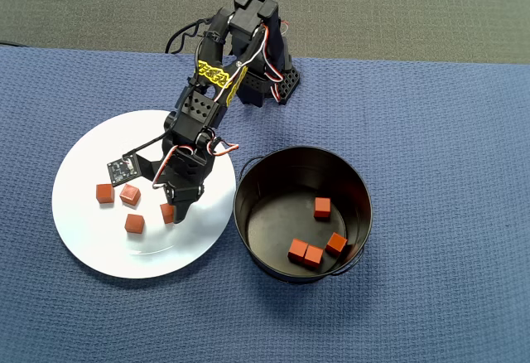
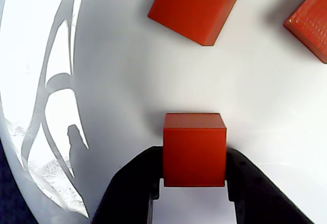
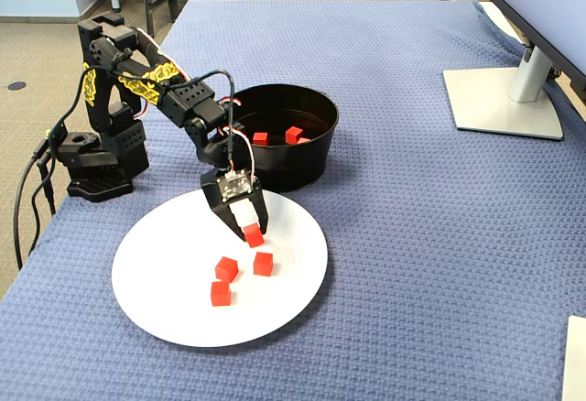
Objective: Pick up the red cubes from the white plate and place them in the black recipient
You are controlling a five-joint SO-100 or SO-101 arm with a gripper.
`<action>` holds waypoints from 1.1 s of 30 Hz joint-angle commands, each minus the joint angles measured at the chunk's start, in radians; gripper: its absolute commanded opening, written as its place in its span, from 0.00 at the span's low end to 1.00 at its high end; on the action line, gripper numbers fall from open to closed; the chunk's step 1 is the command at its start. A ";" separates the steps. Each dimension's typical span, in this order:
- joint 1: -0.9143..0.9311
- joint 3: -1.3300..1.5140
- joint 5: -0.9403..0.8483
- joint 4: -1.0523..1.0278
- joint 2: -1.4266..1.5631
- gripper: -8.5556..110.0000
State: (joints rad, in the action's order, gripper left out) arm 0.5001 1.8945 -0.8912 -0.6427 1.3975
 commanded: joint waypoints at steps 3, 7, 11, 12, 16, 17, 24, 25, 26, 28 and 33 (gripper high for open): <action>0.018 -0.014 0.044 0.061 0.155 0.07; 0.055 -0.021 0.232 -0.021 0.359 0.07; 0.044 -0.044 0.459 -0.192 0.563 0.07; 0.021 -0.054 0.505 -0.232 0.603 0.07; -0.141 -0.144 0.712 -0.380 0.695 0.07; -0.187 -0.155 0.764 -0.385 0.710 0.07; -0.606 -0.103 0.815 -0.255 0.634 0.18; -0.664 -0.121 0.752 -0.284 0.589 0.29; -0.695 -0.144 0.712 -0.333 0.563 0.42; -0.683 -0.146 0.667 -0.385 0.591 0.44; -0.334 -0.077 0.538 -0.336 0.683 0.34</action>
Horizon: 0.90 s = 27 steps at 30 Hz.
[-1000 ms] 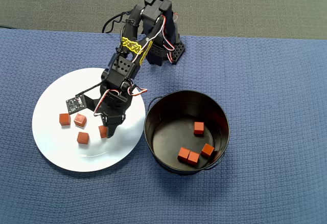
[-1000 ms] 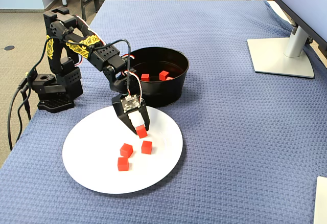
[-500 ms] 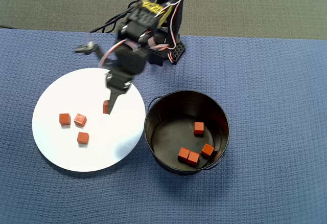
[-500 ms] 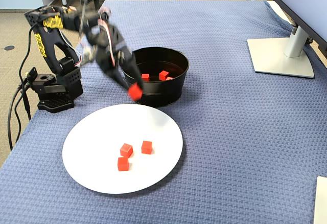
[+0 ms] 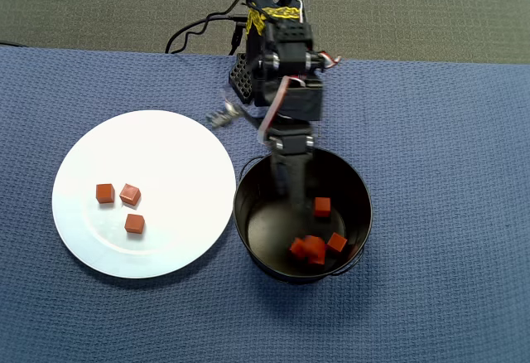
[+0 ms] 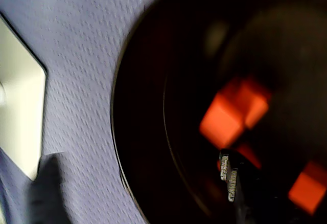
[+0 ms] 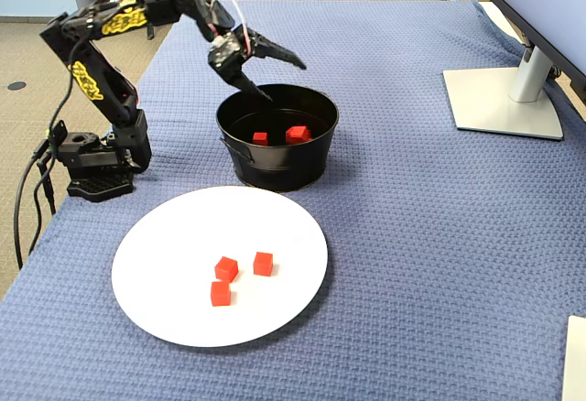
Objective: Pick up the red cubes from the white plate and place them in the black recipient
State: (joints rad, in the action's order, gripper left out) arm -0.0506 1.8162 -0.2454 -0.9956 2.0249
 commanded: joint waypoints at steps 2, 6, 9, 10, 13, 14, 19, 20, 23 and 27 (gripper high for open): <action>0.376 0.037 -0.212 0.041 0.051 0.30; 0.638 0.109 -0.345 0.163 -0.023 0.29; 0.732 0.207 -0.396 0.341 -0.089 0.29; 0.747 0.219 -0.403 0.370 -0.114 0.29; 0.767 0.201 -0.425 0.376 -0.186 0.28; 0.773 0.186 -0.414 0.391 -0.215 0.26; 0.781 0.094 -0.410 0.371 -0.367 0.23; 0.782 0.077 -0.397 0.371 -0.387 0.23; 0.779 0.031 -0.403 0.327 -0.446 0.22; 0.778 -0.012 -0.393 0.322 -0.509 0.22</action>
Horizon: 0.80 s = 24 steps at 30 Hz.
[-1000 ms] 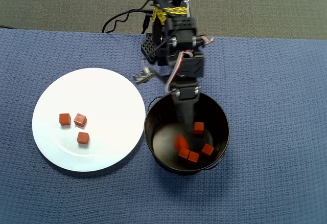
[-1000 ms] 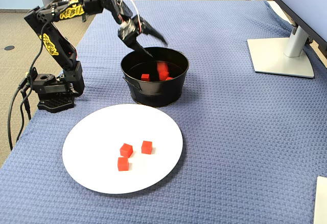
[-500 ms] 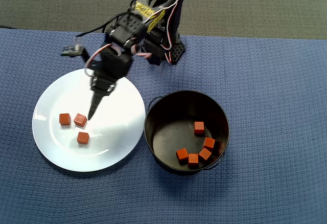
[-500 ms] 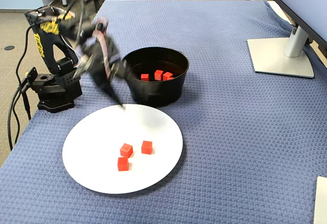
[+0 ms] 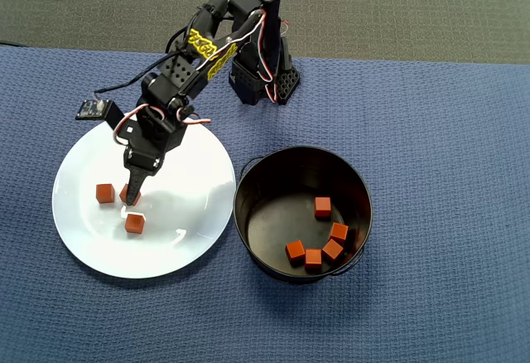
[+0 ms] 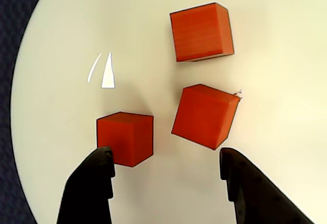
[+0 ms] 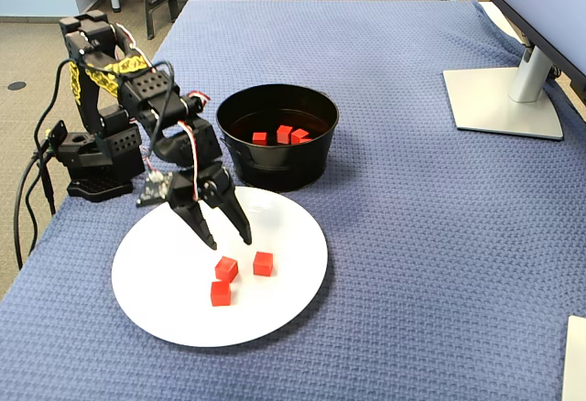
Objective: Pick up the red cubes from the white plate and place them in the black recipient
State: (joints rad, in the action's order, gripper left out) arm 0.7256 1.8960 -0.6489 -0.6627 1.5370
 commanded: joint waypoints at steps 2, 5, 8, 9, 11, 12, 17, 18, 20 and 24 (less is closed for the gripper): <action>0.002 -0.115 0.009 -0.026 -0.049 0.21; -0.006 -0.173 0.020 -0.107 -0.092 0.22; -0.006 -0.202 0.031 -0.172 -0.104 0.23; 0.000 -0.207 0.035 -0.184 -0.100 0.23; 0.015 -0.229 0.038 -0.224 -0.103 0.24; 0.023 -0.241 0.035 -0.241 -0.110 0.24; 0.049 -0.328 0.075 -0.268 -0.193 0.25; 0.049 -0.354 0.083 -0.282 -0.213 0.25; 0.049 -0.408 0.094 -0.314 -0.262 0.25; 0.060 -0.471 0.094 -0.322 -0.334 0.24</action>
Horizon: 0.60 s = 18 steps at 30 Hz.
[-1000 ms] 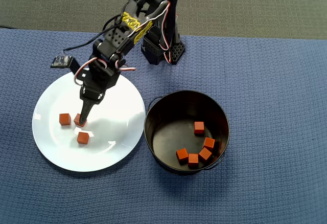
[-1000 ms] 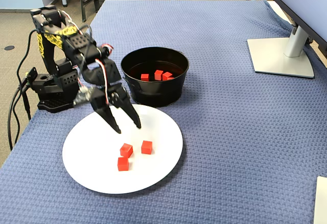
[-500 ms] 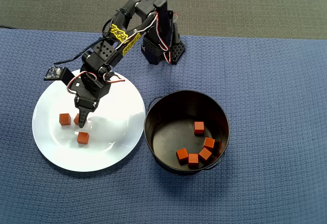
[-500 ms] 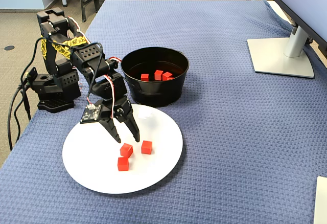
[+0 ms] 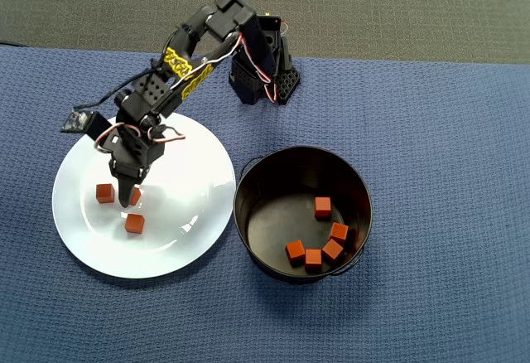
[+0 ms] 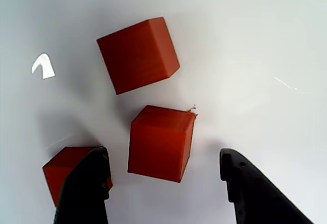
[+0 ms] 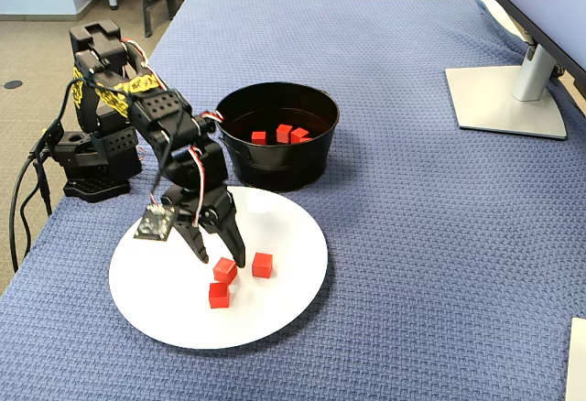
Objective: Pick up the red cubes from the white plate and place them in the black recipient
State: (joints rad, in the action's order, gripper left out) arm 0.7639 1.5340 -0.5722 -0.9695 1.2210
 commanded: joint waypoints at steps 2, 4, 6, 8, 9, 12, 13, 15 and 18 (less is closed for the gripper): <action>0.032 -0.144 0.023 -0.023 -0.040 0.24; 0.037 -0.156 0.025 -0.025 -0.051 0.24; 0.038 -0.161 0.028 -0.025 -0.058 0.24; 0.038 -0.161 0.032 -0.025 -0.061 0.22; 0.038 -0.160 0.034 -0.025 -0.061 0.21; 0.038 -0.150 0.032 -0.025 -0.058 0.18; 0.037 -0.147 0.031 -0.025 -0.057 0.16; 0.035 -0.138 0.029 -0.025 -0.051 0.15; 0.034 -0.121 0.029 -0.023 -0.037 0.15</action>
State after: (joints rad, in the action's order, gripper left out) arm 0.7961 1.4389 -0.5507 -0.9863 1.1490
